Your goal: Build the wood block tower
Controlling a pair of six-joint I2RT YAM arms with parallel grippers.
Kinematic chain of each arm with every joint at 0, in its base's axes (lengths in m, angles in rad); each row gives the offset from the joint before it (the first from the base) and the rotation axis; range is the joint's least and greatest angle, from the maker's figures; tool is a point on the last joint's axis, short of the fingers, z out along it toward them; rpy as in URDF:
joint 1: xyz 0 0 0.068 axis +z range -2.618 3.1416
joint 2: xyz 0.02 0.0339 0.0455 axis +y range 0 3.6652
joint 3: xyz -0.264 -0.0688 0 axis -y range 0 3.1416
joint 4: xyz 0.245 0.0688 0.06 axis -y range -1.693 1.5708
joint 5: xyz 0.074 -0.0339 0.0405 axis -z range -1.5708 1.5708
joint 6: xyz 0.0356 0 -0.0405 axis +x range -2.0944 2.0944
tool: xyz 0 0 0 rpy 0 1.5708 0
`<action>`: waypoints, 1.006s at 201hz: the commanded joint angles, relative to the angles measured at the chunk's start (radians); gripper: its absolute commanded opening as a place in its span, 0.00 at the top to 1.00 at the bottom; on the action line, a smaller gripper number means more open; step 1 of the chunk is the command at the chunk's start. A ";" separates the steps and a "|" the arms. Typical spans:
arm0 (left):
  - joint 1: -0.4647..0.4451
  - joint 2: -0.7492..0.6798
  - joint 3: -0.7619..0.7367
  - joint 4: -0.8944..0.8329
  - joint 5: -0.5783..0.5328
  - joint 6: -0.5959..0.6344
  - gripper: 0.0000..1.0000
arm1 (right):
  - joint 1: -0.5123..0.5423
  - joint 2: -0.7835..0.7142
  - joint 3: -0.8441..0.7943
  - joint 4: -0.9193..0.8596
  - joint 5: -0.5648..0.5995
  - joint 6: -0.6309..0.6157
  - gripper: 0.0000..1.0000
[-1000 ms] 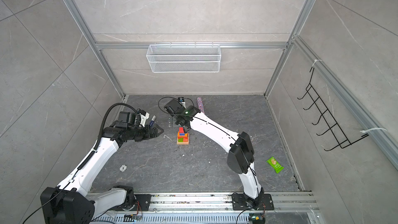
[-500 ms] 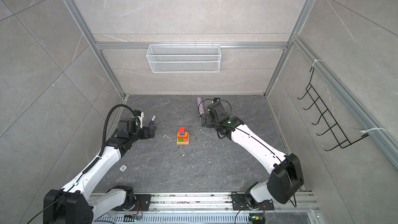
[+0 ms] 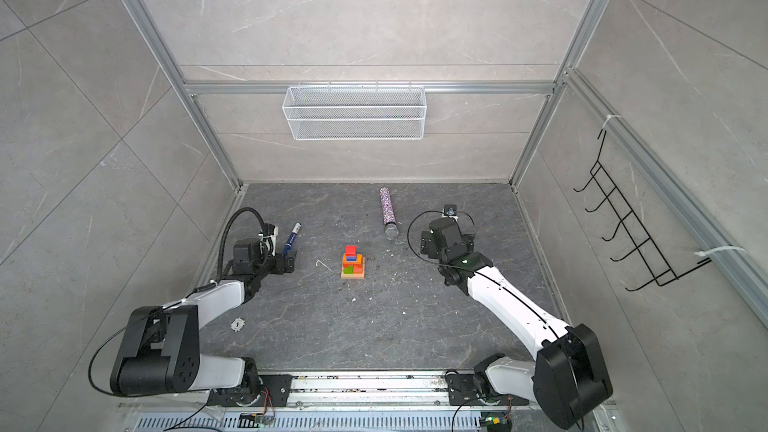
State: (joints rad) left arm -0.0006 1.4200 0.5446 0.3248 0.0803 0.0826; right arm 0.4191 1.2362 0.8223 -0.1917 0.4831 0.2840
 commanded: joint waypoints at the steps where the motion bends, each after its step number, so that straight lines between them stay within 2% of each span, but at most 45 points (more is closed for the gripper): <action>1: 0.047 0.046 -0.010 0.175 0.086 -0.001 0.01 | -0.038 -0.037 -0.105 0.190 0.096 -0.052 0.00; 19: 0.081 0.048 -0.043 0.241 0.095 -0.038 0.01 | -0.057 -0.076 -0.224 0.378 0.111 -0.074 0.00; 31: 0.089 0.041 -0.082 0.308 0.041 -0.065 0.01 | -0.060 -0.083 -0.292 0.495 0.113 -0.115 0.00; 45: 0.089 0.052 -0.140 0.417 -0.034 -0.093 0.01 | -0.068 -0.054 -0.318 0.556 0.149 -0.154 0.00; 60: 0.088 0.088 -0.184 0.531 -0.063 -0.102 0.01 | -0.080 0.009 -0.317 0.595 0.186 -0.179 0.00; 80: 0.087 0.084 -0.184 0.523 -0.062 -0.102 0.06 | -0.084 0.023 -0.357 0.706 0.190 -0.196 0.00; 86: 0.088 0.082 -0.182 0.518 -0.063 -0.102 0.08 | -0.092 0.015 -0.395 0.800 0.167 -0.210 0.00; 91: 0.087 0.079 -0.178 0.504 -0.065 -0.102 0.02 | -0.097 0.010 -0.427 0.879 0.159 -0.222 0.00; 96: 0.087 0.079 -0.182 0.512 -0.078 -0.103 0.00 | -0.104 0.005 -0.447 0.915 0.158 -0.229 0.00; 116: 0.086 0.079 -0.188 0.523 -0.107 -0.112 0.00 | -0.136 0.001 -0.434 0.865 0.140 -0.219 0.00; 141: 0.086 0.079 -0.188 0.523 -0.110 -0.111 0.00 | -0.137 -0.034 -0.433 0.791 0.037 -0.204 0.00; 164: 0.083 0.077 -0.190 0.525 -0.109 -0.112 0.00 | -0.139 -0.033 -0.440 0.809 0.022 -0.217 0.00; 187: 0.082 0.078 -0.189 0.523 -0.111 -0.111 0.00 | -0.138 -0.038 -0.431 0.749 0.013 -0.232 0.00; 202: 0.082 0.079 -0.189 0.522 -0.112 -0.112 0.00 | -0.139 -0.009 -0.478 0.816 0.035 -0.218 0.00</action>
State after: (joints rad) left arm 0.0849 1.5043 0.3527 0.7902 -0.0238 -0.0196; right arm 0.2817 1.2152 0.3859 0.5873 0.5217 0.0738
